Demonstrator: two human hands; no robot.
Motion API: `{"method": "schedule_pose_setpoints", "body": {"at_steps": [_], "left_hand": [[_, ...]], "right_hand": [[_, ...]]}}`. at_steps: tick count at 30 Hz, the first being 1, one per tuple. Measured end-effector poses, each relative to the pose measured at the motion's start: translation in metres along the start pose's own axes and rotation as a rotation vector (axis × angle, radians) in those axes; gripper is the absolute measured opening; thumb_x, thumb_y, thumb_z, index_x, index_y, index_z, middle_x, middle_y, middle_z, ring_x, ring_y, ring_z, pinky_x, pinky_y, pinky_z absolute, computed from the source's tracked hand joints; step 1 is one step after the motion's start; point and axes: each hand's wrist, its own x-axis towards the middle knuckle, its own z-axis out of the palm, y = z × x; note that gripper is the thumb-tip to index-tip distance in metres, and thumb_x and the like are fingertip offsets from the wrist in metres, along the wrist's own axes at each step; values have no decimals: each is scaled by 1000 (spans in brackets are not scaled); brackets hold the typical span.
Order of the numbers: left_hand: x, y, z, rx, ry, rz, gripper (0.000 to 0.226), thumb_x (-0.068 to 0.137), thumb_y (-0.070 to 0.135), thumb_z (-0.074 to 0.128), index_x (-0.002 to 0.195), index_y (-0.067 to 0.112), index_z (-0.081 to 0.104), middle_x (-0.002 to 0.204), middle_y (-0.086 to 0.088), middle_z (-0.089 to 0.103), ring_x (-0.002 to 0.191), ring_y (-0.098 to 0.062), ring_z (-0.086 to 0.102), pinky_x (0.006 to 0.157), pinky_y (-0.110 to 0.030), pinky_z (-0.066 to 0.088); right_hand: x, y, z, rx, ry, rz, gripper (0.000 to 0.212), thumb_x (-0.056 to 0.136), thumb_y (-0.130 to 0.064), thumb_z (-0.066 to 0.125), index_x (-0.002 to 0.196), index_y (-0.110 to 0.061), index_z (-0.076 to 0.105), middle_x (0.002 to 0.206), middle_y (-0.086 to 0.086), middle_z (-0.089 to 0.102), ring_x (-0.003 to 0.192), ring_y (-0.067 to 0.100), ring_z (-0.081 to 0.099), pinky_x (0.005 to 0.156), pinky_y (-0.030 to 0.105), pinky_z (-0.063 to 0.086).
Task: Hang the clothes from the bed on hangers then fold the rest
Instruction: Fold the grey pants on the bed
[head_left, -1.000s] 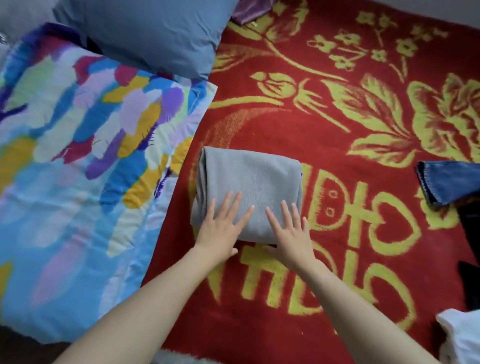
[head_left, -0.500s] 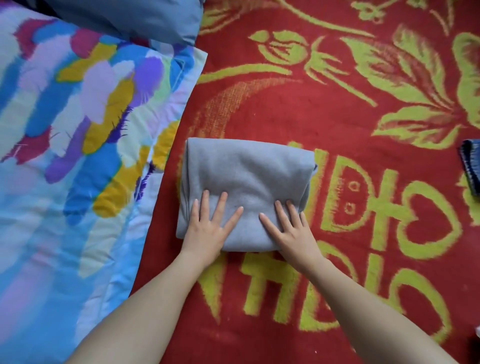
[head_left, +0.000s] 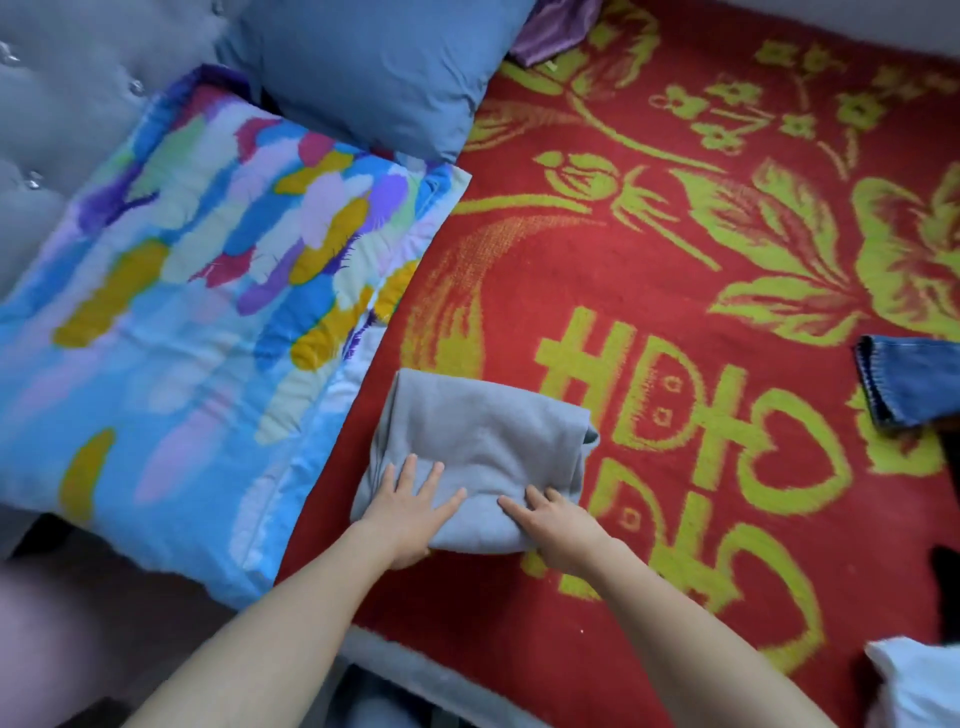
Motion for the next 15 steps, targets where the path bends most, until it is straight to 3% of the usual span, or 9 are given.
{"method": "schedule_pose_setpoints", "body": {"at_steps": [4,6,10,15], "left_hand": [[-78,38,27,-137,-133,-40,74,96,28,47,150,29,-3,158,-13,-7,141,-45,-6,113,-58,3],[-115,48,34,-217,-121,-64,69,96,27,46,151,24,4,158,-12,3,142,-41,5,114,-55,9],[-178,41,40,-492,-32,-125,63,93,21,44,150,19,17,156,-4,19,140,-26,23,114,-39,20],[-292,40,62,-917,182,-142,61,89,9,49,146,20,31,148,-4,39,131,-18,42,109,-33,33]], "right_hand": [[-51,-30,6,14,-80,-153,66,89,-4,43,148,-25,22,128,14,49,116,31,50,90,38,39],[-75,-47,-7,-17,-89,-194,68,87,-6,46,148,-24,23,126,15,53,114,31,52,89,37,40],[-97,-86,-49,-80,-96,-257,68,84,-13,53,146,-29,29,125,11,57,111,31,56,82,30,43],[-123,-190,-104,-408,-81,-533,65,80,-15,58,142,-20,39,132,10,54,118,30,51,93,34,39]]}}
